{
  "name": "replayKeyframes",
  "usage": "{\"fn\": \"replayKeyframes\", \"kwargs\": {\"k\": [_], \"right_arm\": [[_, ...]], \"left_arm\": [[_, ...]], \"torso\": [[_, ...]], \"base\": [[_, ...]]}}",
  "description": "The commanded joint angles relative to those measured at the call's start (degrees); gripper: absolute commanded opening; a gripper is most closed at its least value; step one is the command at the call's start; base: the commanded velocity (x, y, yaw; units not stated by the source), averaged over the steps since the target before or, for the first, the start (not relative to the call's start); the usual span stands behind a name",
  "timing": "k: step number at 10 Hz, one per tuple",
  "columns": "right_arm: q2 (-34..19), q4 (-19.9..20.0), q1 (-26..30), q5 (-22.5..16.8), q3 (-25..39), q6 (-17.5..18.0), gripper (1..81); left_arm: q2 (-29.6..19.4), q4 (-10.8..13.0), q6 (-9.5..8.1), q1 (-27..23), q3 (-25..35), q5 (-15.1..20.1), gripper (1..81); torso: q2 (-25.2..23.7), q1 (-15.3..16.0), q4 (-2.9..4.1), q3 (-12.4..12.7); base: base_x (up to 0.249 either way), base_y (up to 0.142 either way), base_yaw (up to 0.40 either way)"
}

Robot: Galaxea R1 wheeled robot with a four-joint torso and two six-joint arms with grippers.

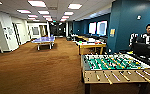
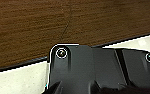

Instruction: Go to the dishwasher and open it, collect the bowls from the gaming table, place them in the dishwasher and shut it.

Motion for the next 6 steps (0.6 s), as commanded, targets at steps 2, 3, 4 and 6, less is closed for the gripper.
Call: {"fn": "replayKeyframes", "kwargs": {"k": [2, 3, 4, 6], "right_arm": [[0.12, -0.29, 3.71, -2.64, 0.2, -0.09, 81.1], [0.12, -0.29, 3.8, -2.64, 0.2, -0.09, 81.1], [0.12, -0.29, 3.8, -2.64, 0.2, -0.09, 81.1], [0.12, -0.29, 3.8, -2.63, 0.2, -0.09, 81.1]], "left_arm": [[-0.49, 0.08, -0.05, -3.64, -0.44, 2.07, 81.1], [-0.49, 0.08, -0.05, -3.64, -0.44, 2.07, 81.1], [-0.49, 0.08, -0.05, -3.64, -0.44, 2.07, 81.1], [-0.49, 0.08, -0.05, -3.64, -0.44, 2.07, 81.1]], "torso": [[0.05, 0.04, 0.0, -0.02], [0.0, -0.07, 0.0, 0.02], [-0.04, -0.15, 0.0, 0.02], [0.02, -0.07, 0.0, 0.0]], "base": [[0.178, 0.077, 0.0], [0.178, 0.076, 0.0], [0.178, 0.077, 0.0], [0.178, 0.072, 0.0]]}}
